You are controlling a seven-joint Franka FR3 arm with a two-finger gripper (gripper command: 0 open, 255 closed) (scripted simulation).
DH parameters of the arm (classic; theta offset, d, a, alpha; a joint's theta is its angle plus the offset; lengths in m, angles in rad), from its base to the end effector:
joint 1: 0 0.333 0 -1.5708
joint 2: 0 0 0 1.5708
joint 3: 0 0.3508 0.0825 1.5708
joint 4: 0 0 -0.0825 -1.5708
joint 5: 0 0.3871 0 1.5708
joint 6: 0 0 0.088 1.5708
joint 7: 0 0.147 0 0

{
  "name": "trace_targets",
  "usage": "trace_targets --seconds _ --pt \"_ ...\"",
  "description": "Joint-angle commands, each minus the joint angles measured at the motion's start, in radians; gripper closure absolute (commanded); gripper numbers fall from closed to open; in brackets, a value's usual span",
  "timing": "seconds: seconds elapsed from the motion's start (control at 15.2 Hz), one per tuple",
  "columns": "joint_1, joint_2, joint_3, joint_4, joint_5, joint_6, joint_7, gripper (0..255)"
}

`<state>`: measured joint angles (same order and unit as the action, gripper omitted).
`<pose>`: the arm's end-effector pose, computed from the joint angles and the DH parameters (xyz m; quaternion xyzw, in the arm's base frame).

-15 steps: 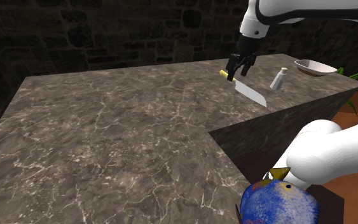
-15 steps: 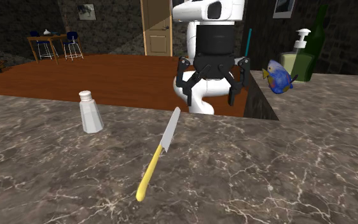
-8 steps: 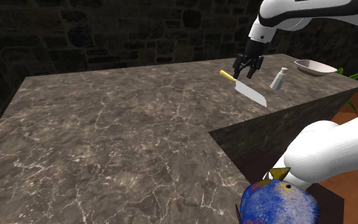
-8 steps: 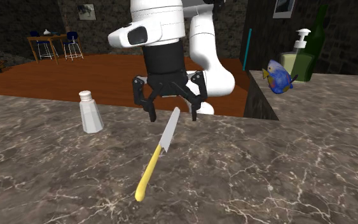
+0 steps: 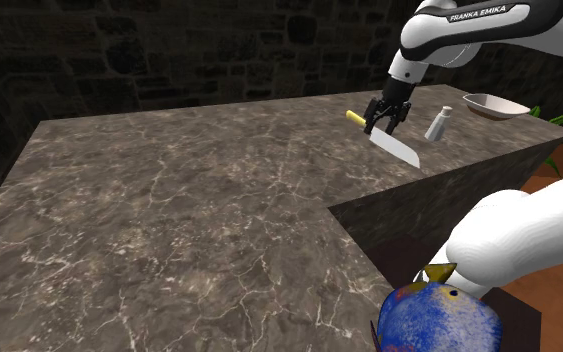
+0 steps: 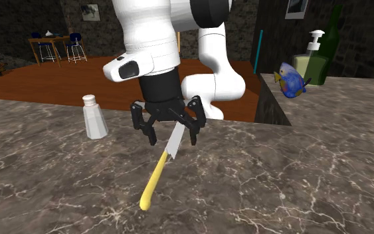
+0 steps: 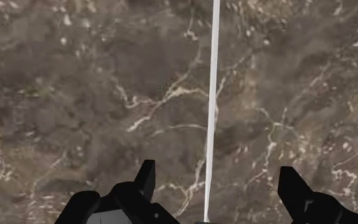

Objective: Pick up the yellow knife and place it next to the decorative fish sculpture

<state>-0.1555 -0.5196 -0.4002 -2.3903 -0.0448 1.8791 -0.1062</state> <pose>0.3211 -0.2175 0.4796 -0.9787 0.1905 -0.0111 0.0762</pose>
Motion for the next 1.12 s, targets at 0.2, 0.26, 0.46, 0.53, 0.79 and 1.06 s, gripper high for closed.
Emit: trace_targets --seconds 0.2,0.26,0.46,0.53,0.79,1.06 --pt "0.001 0.005 -0.002 -0.018 0.001 0.023 -0.001 0" --pt "0.001 0.005 -0.002 -0.018 0.001 0.023 -0.001 0" --pt "0.001 0.005 -0.002 -0.017 0.001 0.023 -0.001 0" --pt "0.001 0.005 -0.002 -0.017 0.001 0.023 -0.001 0" --pt "0.001 0.005 -0.002 -0.017 0.001 0.023 -0.001 255" --pt "0.001 0.005 -0.002 -0.017 0.001 0.023 -0.001 255"
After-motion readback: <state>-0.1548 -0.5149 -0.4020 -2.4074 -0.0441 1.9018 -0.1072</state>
